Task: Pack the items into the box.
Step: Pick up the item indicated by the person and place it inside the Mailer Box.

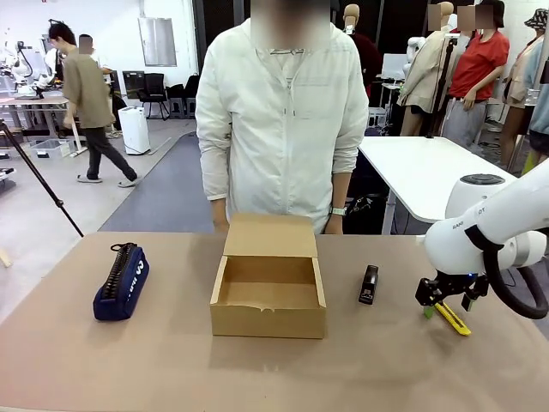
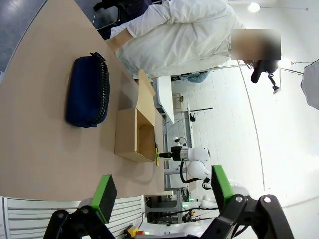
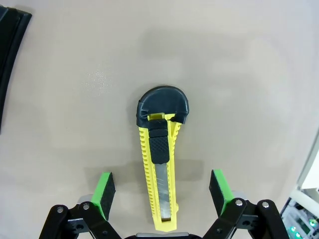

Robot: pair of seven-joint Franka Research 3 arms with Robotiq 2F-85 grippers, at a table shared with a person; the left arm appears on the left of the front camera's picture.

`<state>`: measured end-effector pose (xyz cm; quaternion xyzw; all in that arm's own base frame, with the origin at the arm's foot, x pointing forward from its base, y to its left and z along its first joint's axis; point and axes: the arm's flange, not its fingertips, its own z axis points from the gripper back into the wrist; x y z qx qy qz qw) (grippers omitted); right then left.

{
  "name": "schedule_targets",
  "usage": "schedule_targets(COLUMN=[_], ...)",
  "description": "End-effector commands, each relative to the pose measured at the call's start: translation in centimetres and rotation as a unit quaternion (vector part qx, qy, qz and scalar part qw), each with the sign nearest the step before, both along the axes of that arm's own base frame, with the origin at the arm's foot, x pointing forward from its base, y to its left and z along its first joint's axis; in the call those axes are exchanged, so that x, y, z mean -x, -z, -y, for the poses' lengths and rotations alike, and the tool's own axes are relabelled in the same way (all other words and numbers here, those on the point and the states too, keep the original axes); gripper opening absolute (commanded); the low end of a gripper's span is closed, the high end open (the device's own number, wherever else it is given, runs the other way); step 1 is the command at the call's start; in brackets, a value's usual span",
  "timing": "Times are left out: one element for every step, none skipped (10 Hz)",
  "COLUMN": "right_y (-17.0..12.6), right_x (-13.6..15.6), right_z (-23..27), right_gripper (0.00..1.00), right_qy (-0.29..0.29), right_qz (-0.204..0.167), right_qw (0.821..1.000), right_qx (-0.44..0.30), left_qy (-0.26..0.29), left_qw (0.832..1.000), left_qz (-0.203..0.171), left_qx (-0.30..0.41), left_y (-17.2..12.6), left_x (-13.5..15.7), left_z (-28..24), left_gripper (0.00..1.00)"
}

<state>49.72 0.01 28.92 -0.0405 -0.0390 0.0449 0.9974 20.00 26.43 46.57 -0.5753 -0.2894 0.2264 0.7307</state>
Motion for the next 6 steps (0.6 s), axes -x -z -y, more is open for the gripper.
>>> schedule_targets(right_y=[-0.35, -0.34, -0.48, -0.64, -0.69, -0.65], right_x=[0.58, 0.61, 0.58, 0.64, 0.6, 0.58], right_z=[-0.36, -0.35, -0.28, -0.28, -0.21, -0.24], right_gripper=[1.0, 1.0, 1.0, 0.44, 0.0, 0.0], right_qy=[0.012, 0.014, 0.017, 0.02, 0.024, 0.031], right_qz=[0.013, 0.009, 0.008, 0.007, 0.007, 0.005], right_qw=[1.0, 1.0, 1.0, 1.0, 1.0, 0.999], right_qx=[-0.006, -0.006, -0.005, -0.011, -0.015, -0.019], left_qy=[0.0, 0.0, 0.0, 0.0, 0.0, 0.0], left_qw=[1.0, 1.0, 1.0, 1.0, 1.0, 1.0], left_qz=[0.014, 0.014, 0.014, 0.014, 0.014, 0.014], left_qx=[0.005, 0.005, 0.005, 0.005, 0.005, 0.005], left_y=[-0.11, -0.11, -0.11, -0.11, -0.11, -0.11], left_x=[0.1, 0.1, 0.1, 0.1, 0.1, 0.1], left_z=[-0.1, -0.1, -0.1, -0.1, -0.1, -0.1], left_gripper=[1.0, 1.0, 1.0, 1.0, 1.0, 1.0])
